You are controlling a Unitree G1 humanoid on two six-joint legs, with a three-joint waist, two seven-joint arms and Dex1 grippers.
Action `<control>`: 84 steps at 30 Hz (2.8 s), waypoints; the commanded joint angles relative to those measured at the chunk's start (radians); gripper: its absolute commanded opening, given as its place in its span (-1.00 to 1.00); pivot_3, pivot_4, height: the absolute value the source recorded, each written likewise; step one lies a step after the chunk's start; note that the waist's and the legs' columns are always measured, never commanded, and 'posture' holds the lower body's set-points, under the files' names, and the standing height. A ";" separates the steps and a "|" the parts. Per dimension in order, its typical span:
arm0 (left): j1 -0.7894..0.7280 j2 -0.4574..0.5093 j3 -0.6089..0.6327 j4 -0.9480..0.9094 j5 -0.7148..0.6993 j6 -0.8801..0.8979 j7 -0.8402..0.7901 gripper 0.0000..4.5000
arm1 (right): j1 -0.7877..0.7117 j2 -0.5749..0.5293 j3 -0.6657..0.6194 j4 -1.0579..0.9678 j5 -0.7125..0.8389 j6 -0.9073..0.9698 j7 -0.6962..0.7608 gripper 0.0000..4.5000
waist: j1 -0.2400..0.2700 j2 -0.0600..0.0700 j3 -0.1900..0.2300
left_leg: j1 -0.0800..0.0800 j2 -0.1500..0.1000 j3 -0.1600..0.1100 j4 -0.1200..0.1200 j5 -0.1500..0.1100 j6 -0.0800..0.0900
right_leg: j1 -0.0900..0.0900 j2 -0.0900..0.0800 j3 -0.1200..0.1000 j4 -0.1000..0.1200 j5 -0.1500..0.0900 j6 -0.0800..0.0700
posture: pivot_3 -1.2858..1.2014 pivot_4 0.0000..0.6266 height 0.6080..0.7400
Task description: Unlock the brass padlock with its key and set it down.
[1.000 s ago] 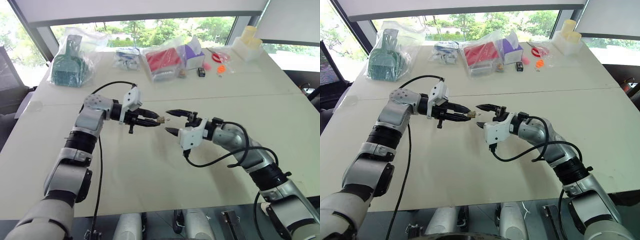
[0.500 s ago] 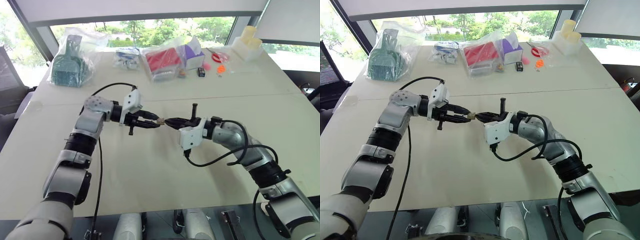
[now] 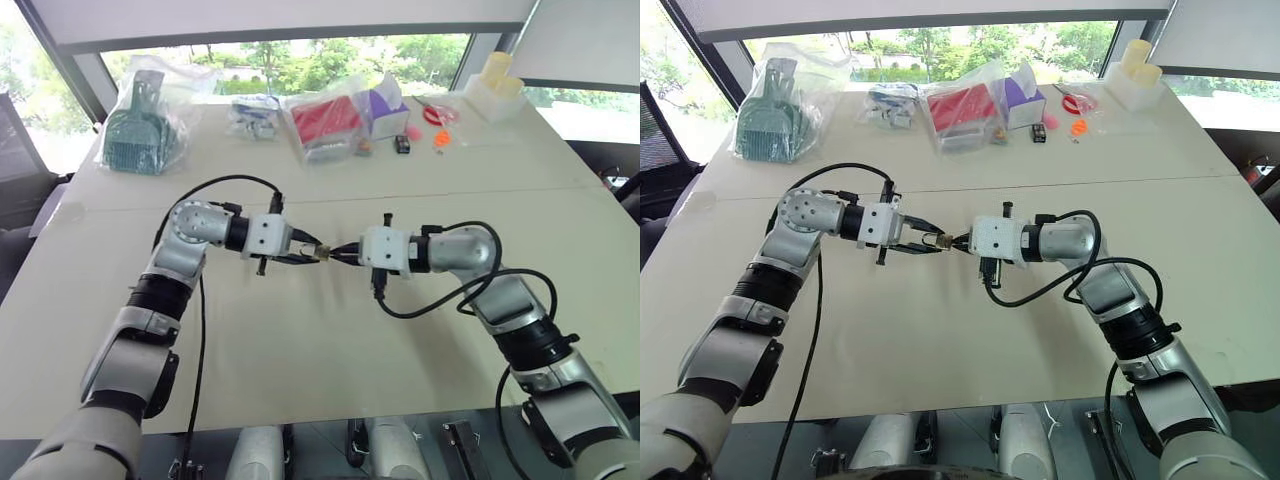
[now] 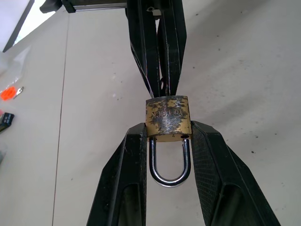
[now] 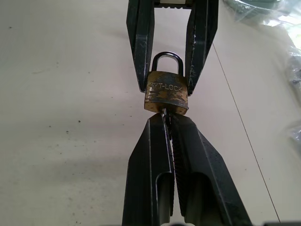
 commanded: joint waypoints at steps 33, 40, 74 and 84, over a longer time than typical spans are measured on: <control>-0.003 0.073 0.047 -0.212 -0.210 0.657 -0.152 -0.66 | -0.078 -0.070 0.065 0.292 -0.520 -0.773 -0.479 0.76 | -0.004 0.000 0.000 | 0.000 0.000 0.000 0.000 0.004 -0.007 | 0.000 0.000 0.001 0.001 0.000 0.000 | 0.03 -0.52 1.00; 0.009 0.078 0.041 -0.224 -0.212 0.652 -0.148 -0.66 | -0.094 -0.052 0.048 0.272 -0.481 -0.805 -0.523 0.76 | -0.006 0.000 0.000 | 0.001 0.000 0.000 0.000 0.004 -0.007 | 0.000 0.000 0.001 0.001 0.000 0.000 | 0.03 -0.52 1.00; 0.021 0.075 0.037 -0.213 -0.197 0.644 -0.112 -0.21 | -0.084 0.002 0.055 0.228 -0.454 -0.817 -0.531 -1.00 | -0.005 0.000 0.000 | 0.001 0.000 0.000 0.000 0.004 -0.008 | 0.000 0.000 0.001 0.002 0.000 0.000 | 0.03 -0.52 1.00; -0.003 0.120 0.138 -0.241 -0.294 0.796 -0.062 0.98 | -0.072 -0.008 0.055 0.230 -0.439 -0.804 -0.518 -1.00 | -0.005 0.000 0.000 | 0.001 0.000 0.000 0.000 0.004 -0.007 | 0.000 0.000 0.001 0.003 0.000 0.000 | 0.03 -0.52 1.00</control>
